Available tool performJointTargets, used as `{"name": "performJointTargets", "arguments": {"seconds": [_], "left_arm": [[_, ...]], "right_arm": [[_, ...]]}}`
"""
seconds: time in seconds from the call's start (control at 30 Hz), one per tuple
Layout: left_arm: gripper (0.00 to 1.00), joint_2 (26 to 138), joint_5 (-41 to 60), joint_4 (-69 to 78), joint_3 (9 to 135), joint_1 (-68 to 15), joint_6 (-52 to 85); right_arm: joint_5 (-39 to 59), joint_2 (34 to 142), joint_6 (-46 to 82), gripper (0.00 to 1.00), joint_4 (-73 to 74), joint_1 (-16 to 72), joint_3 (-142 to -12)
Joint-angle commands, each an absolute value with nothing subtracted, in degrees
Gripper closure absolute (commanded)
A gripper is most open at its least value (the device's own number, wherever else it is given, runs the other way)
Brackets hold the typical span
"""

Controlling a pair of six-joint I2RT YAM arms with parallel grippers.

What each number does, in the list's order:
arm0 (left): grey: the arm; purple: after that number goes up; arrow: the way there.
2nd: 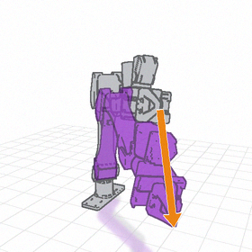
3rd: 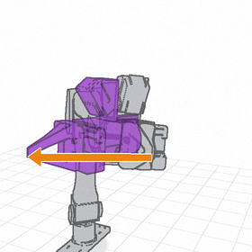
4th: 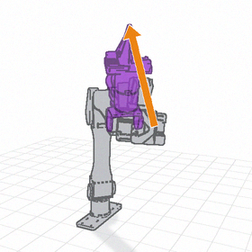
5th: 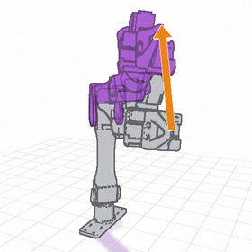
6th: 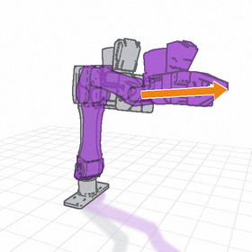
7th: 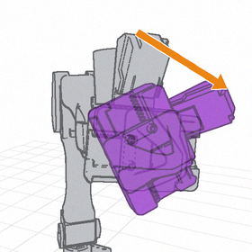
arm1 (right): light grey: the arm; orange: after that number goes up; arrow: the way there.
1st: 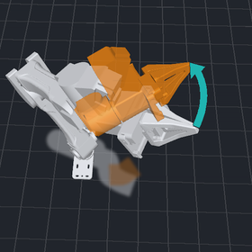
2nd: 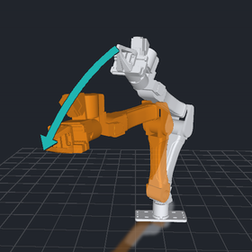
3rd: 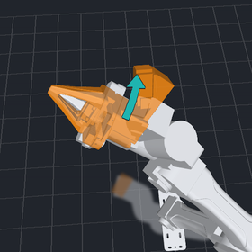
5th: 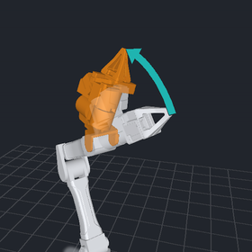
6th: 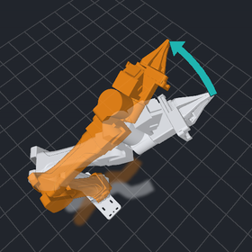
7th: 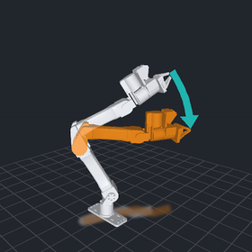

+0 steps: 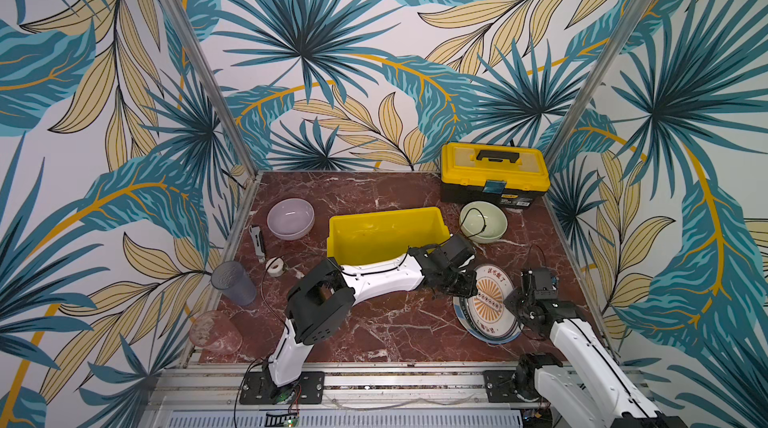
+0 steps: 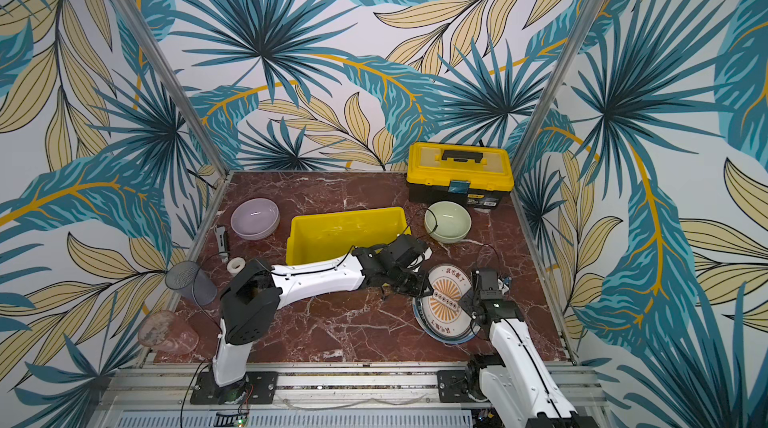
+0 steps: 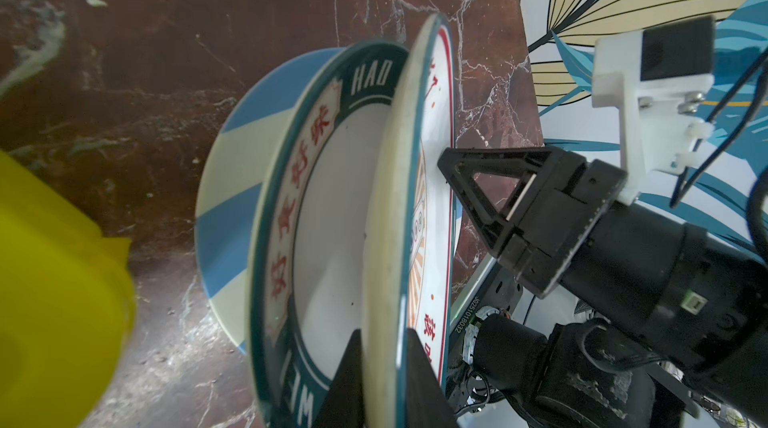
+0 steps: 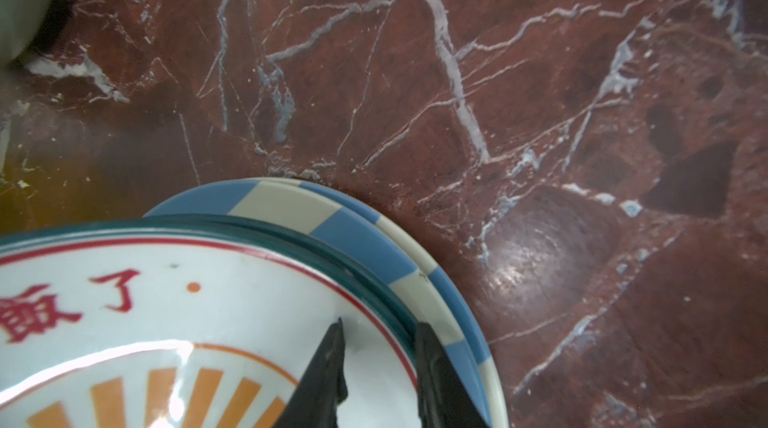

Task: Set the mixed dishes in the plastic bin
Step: 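Lift the top sunburst plate off the stack with the left gripper, then carry the plate over the yellow bin while the right gripper grasps its far rim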

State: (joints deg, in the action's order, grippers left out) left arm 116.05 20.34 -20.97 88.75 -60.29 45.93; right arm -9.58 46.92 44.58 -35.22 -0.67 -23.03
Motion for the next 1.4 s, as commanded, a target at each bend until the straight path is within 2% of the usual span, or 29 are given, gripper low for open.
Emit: {"name": "performJointTargets", "arguments": {"seconds": [0.0, 0.17, 0.4, 0.5, 0.63, 0.77, 0.83, 1.0, 1.13, 1.23, 1.37], "left_arm": [[0.86, 116.37, 24.68, -16.08, 87.81, -60.59, 45.37], [0.9, 115.98, 25.9, -16.08, 87.85, -59.72, 44.86], [0.95, 115.71, 29.49, -12.57, 86.92, -58.14, 45.49], [0.96, 114.69, 31.03, -12.64, 87.06, -56.96, 45.56], [0.98, 111.63, 32.47, -12.66, 86.12, -53.91, 45.9], [0.99, 107.56, 32.77, -14.47, 85.08, -50.35, 44.63], [0.99, 105.87, 33.41, -15.38, 85.14, -48.72, 43.51], [1.0, 101.54, 38.96, -24.75, 87.67, -42.49, 38.41], [1.0, 97.47, 42.18, -30.06, 87.91, -36.8, 34.45], [1.0, 94.99, 46.1, -31.41, 86.78, -33.6, 32.75], [1.0, 92.09, 48.82, -32.09, 84.2, -30.78, 31.6]], "right_arm": [[-6.94, 45.07, 45.0, 0.64, -39.6, 0.0, -24.15], [-9.47, 42.76, 44.91, 0.55, -44.45, 0.0, -28.71], [-10.35, 40.83, 42.7, 0.48, -49.25, 0.0, -35.48], [-9.35, 40.3, 38.83, 0.37, -49.43, 0.0, -37.98], [-10.32, 39.38, 35.16, 0.34, -50.2, 0.0, -42.85], [-10.36, 39.86, 32.59, 0.35, -50.69, 0.0, -48.2], [-6.45, 40.67, 30.98, 0.39, -48.97, 0.0, -49.3], [11.06, 45.07, 26.09, 0.42, -39.72, 0.0, -49.62], [20.05, 47.46, 24.74, 0.43, -33.52, 0.0, -50.45], [30.91, 50.63, 25.51, 0.43, -28.13, 0.32, -50.97], [34.28, 53.4, 27.69, 0.43, -21.95, 4.08, -51.15]]}}
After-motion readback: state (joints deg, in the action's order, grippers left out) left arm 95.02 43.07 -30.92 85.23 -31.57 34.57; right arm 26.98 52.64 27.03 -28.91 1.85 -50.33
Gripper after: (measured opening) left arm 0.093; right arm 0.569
